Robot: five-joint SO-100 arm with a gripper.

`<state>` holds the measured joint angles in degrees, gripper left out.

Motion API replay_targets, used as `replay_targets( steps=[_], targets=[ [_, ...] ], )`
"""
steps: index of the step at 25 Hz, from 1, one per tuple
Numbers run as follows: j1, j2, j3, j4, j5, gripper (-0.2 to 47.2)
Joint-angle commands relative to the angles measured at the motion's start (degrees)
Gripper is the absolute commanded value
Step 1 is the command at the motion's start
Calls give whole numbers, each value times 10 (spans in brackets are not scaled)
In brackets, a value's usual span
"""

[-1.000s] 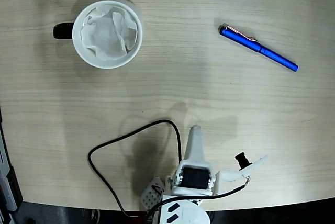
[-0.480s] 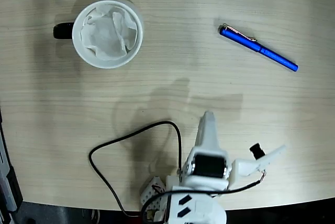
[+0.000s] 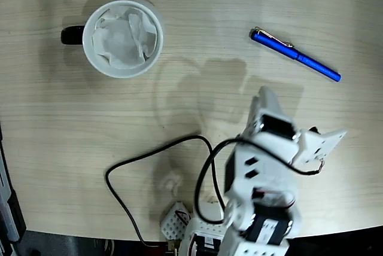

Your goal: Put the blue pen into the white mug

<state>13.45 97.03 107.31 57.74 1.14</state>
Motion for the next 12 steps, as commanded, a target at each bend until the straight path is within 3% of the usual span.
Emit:
replay_targets(
  steps=[1, 4, 12],
  targets=[
    [18, -56, -80, 0, 21, 96],
    [31, -118, -131, 0, 39, 184],
    [40, -220, -209, 0, 62, 214]
  ],
)
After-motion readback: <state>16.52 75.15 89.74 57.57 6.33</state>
